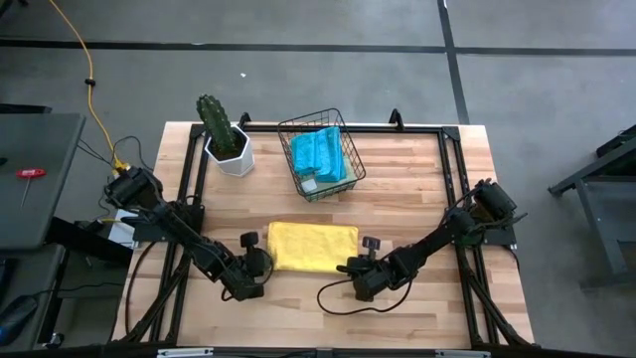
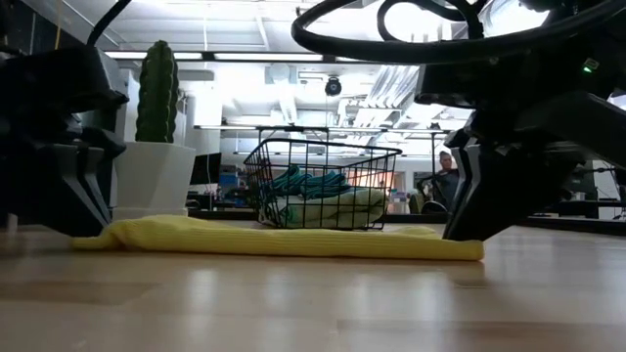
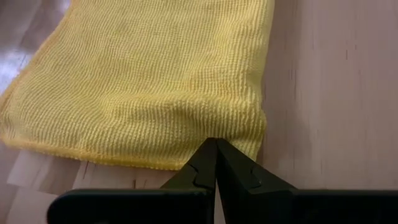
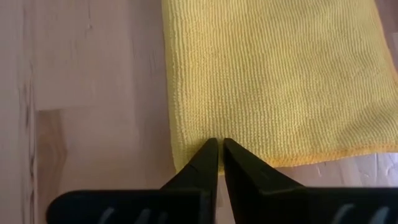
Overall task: Fold microfiber towels
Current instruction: Fold the yellow microfiber cloth
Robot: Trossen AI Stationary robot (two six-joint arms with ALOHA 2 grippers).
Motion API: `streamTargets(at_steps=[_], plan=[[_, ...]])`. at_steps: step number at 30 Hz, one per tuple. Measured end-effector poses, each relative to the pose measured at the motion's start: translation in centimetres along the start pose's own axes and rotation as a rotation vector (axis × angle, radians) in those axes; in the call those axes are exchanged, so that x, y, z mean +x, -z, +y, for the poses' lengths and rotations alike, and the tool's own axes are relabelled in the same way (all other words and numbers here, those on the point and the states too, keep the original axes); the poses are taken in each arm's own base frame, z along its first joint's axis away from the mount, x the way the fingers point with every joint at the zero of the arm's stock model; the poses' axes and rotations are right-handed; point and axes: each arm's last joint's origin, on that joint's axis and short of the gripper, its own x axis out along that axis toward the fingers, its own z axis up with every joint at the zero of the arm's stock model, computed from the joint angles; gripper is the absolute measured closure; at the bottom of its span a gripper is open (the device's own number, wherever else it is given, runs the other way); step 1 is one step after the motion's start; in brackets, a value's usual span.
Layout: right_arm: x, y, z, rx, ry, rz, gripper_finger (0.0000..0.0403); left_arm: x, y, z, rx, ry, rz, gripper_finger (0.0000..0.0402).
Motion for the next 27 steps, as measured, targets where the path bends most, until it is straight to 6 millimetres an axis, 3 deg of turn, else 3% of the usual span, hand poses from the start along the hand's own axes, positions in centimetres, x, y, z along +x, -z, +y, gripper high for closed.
streamTargets(at_steps=[10, 27], plan=[[-0.1, 0.5, -0.4, -0.006, 0.038, 0.052, 0.0382, -1.8, -0.3, 0.6, 0.021, 0.087, 0.052, 0.0401], [-0.1, 0.5, -0.4, -0.008, 0.036, 0.055, 0.0382, -1.8, -0.4, 0.7, 0.021, 0.089, 0.054, 0.0401]])
